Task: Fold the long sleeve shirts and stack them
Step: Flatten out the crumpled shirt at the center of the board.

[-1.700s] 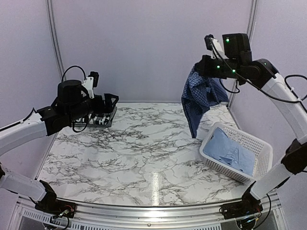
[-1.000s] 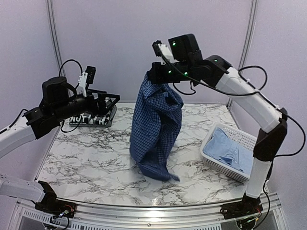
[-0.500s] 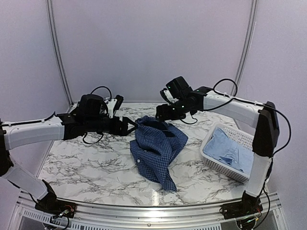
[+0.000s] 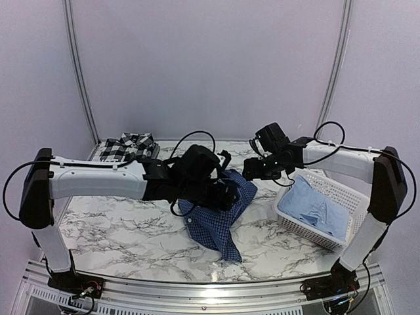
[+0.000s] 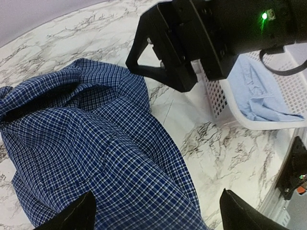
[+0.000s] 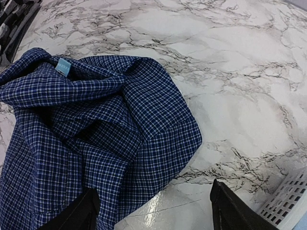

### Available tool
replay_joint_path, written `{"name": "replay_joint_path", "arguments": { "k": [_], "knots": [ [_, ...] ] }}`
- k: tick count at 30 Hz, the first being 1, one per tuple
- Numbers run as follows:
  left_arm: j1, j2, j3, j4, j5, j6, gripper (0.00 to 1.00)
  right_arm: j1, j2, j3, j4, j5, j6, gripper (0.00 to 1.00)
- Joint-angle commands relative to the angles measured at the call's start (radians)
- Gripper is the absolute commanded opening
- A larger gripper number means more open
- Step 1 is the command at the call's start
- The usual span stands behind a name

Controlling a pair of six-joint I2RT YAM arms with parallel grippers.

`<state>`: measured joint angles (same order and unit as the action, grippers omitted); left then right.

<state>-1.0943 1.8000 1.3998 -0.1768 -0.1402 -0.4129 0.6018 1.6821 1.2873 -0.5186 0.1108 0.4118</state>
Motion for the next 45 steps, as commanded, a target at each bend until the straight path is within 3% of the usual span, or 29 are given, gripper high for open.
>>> {"name": "replay_joint_path", "arguments": {
  "k": [1,5,8,10,15,19,24,32,37,45],
  "knots": [
    [-0.044,0.145,0.179,-0.277,-0.206,-0.006,0.92,-0.023,-0.053,-0.020,0.056,-0.002,0.007,0.75],
    [-0.053,0.221,0.261,-0.325,-0.213,-0.038,0.91,-0.027,-0.052,-0.045,0.089,-0.032,0.000,0.76],
    [-0.051,0.263,0.299,-0.362,-0.240,-0.058,0.80,-0.028,-0.030,-0.045,0.108,-0.052,-0.005,0.75],
    [-0.046,0.276,0.307,-0.373,-0.245,-0.066,0.66,-0.028,-0.017,-0.043,0.118,-0.067,-0.007,0.75],
    [-0.014,0.211,0.259,-0.382,-0.310,-0.097,0.21,-0.028,0.017,-0.026,0.130,-0.098,-0.024,0.75],
    [0.040,0.080,0.175,-0.368,-0.410,-0.105,0.08,-0.024,0.058,-0.015,0.149,-0.162,-0.037,0.74],
    [0.163,-0.125,-0.023,-0.234,-0.365,-0.095,0.02,-0.002,0.118,0.013,0.156,-0.155,-0.033,0.74],
    [0.410,-0.274,-0.313,-0.039,-0.101,-0.075,0.00,0.066,0.201,0.075,0.159,-0.129,-0.010,0.70],
    [0.490,-0.281,-0.368,0.014,0.003,-0.052,0.00,0.109,0.206,0.098,0.170,-0.133,0.005,0.70],
    [0.507,-0.289,-0.384,0.053,0.053,-0.053,0.00,0.174,0.253,0.112,0.197,-0.169,0.029,0.70]
  ]
}}
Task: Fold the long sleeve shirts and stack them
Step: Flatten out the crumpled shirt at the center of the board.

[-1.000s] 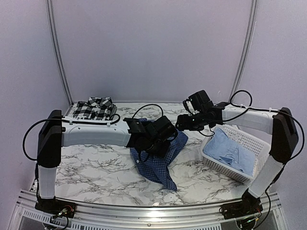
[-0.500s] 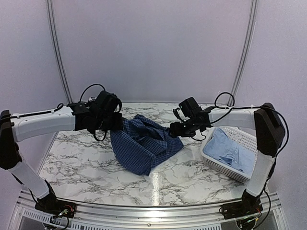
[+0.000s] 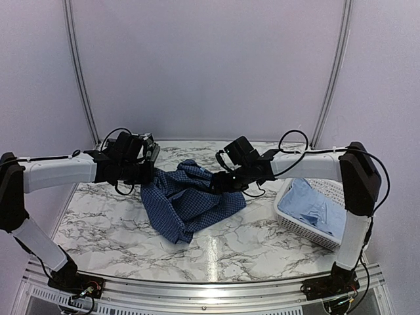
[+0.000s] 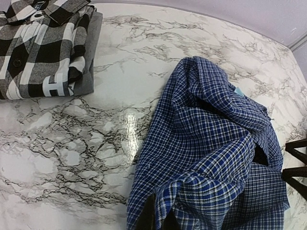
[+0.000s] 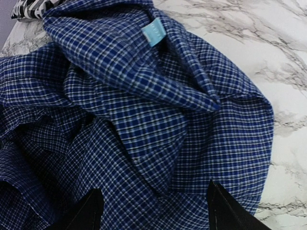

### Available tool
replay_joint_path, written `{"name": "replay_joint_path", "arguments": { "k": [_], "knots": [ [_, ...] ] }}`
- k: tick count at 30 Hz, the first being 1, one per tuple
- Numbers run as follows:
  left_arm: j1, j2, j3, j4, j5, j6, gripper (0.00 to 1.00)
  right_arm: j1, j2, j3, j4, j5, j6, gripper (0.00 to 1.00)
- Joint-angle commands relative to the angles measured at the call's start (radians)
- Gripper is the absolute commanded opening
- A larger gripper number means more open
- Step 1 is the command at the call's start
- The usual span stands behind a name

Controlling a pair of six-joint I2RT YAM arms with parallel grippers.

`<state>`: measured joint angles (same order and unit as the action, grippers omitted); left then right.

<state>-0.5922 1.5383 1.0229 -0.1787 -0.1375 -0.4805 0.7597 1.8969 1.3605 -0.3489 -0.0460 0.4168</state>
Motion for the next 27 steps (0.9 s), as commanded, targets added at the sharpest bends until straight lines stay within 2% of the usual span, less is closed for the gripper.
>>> {"name": "replay_joint_path", "arguments": {
  "k": [1,7,11,15,19,27],
  "knots": [
    [0.005,-0.030,-0.009,0.057,0.052,0.016,0.00,0.016,0.044,0.041,0.036,-0.008,0.022,0.70],
    [0.010,-0.033,-0.006,0.062,0.057,0.022,0.00,0.017,0.127,0.079,0.060,0.038,0.006,0.68],
    [0.014,-0.037,-0.003,0.064,0.057,0.026,0.00,0.017,0.147,0.067,0.133,0.041,0.011,0.57],
    [0.019,-0.051,-0.007,0.065,0.056,0.028,0.00,0.017,0.159,0.085,0.188,0.079,0.011,0.33],
    [0.027,-0.078,-0.013,0.064,0.059,0.025,0.00,0.016,0.124,0.120,0.158,0.149,-0.007,0.02],
    [0.057,-0.226,0.008,0.012,0.018,0.075,0.00,-0.013,-0.053,0.225,-0.042,0.293,-0.122,0.00]
  ]
}}
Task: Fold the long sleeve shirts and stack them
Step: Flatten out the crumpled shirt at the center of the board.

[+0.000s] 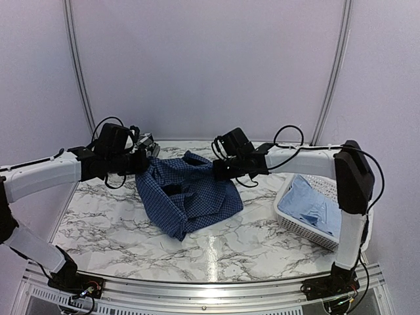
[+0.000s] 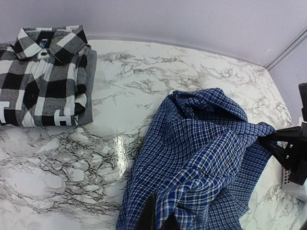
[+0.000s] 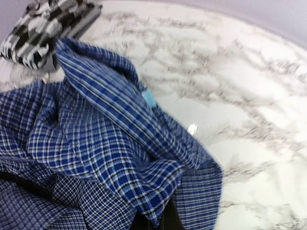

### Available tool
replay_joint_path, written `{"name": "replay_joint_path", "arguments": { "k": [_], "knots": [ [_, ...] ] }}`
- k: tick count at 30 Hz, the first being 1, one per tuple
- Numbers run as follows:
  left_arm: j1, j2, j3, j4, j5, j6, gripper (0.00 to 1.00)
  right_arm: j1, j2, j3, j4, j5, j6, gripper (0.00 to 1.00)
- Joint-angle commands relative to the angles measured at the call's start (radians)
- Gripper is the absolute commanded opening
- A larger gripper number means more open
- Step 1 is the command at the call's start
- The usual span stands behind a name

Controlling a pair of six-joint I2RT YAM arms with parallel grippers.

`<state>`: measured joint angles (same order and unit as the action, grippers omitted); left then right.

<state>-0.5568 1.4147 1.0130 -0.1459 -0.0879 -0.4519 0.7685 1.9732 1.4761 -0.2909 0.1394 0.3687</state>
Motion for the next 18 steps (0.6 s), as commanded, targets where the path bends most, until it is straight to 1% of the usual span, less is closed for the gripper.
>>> {"name": "replay_joint_path", "arguments": {
  "k": [1,6,8,12,16,18],
  "knots": [
    [0.025,-0.127,0.027,-0.029,-0.040,0.062,0.00,-0.030,-0.154,0.124,-0.124,0.126,-0.093,0.00],
    [0.040,-0.266,0.086,-0.085,-0.090,0.130,0.00,-0.077,-0.273,0.185,-0.224,0.169,-0.167,0.00],
    [0.040,-0.311,0.112,-0.094,-0.100,0.163,0.02,-0.101,-0.322,0.209,-0.246,0.169,-0.193,0.00],
    [0.041,-0.352,0.191,-0.119,-0.115,0.208,0.04,-0.138,-0.338,0.337,-0.296,0.072,-0.237,0.00],
    [0.041,-0.371,0.274,-0.121,-0.056,0.242,0.04,-0.137,-0.321,0.474,-0.306,-0.045,-0.247,0.00],
    [0.040,-0.370,0.303,-0.123,-0.022,0.251,0.04,-0.136,-0.307,0.516,-0.309,-0.074,-0.248,0.00]
  ]
}}
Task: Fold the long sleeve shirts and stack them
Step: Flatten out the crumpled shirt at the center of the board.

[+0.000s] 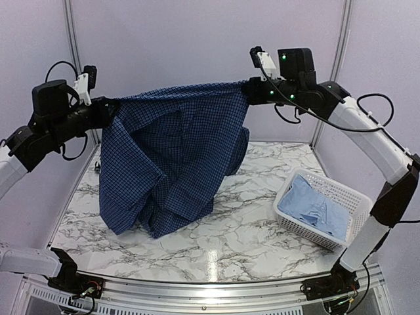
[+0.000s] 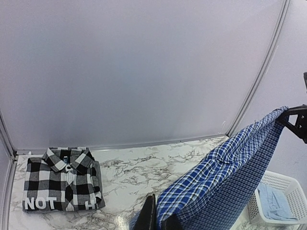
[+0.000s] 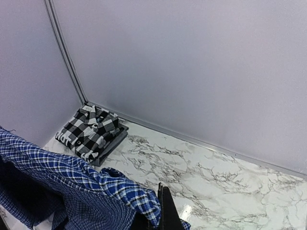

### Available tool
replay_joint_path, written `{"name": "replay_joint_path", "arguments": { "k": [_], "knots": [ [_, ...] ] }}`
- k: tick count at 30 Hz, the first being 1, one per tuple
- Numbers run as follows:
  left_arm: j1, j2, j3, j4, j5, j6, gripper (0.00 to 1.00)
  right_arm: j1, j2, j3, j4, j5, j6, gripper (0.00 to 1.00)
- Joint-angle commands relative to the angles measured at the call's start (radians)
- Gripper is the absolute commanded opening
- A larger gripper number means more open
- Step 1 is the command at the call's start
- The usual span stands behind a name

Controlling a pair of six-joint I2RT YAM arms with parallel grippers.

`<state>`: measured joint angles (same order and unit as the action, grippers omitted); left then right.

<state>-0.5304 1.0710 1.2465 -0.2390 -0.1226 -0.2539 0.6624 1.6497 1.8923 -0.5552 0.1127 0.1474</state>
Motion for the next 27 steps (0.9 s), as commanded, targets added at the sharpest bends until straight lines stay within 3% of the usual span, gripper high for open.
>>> {"name": "replay_joint_path", "arguments": {
  "k": [1,10,12,15,21,24,27],
  "knots": [
    [0.015,-0.026,0.080,-0.030,0.024,0.054,0.04,-0.031,0.025,0.124,-0.052,-0.051,-0.028,0.00],
    [0.013,0.050,0.106,-0.054,0.351,0.015,0.05,-0.054,0.059,0.231,-0.084,0.000,-0.049,0.00],
    [0.014,0.082,0.089,-0.068,0.290,-0.005,0.04,-0.071,0.096,0.254,-0.085,-0.020,-0.048,0.00],
    [0.043,0.177,0.079,-0.123,0.062,-0.032,0.00,-0.085,0.183,0.257,-0.063,-0.070,-0.032,0.00],
    [0.200,0.422,0.080,-0.111,0.003,-0.139,0.00,-0.086,0.358,0.195,0.045,-0.139,0.019,0.00],
    [0.210,0.521,0.109,-0.104,0.029,-0.157,0.00,-0.084,0.455,0.251,0.009,-0.149,0.046,0.16],
    [0.211,0.587,0.126,-0.099,0.055,-0.159,0.00,-0.063,0.457,0.217,-0.017,-0.127,0.050,0.44]
  ]
}}
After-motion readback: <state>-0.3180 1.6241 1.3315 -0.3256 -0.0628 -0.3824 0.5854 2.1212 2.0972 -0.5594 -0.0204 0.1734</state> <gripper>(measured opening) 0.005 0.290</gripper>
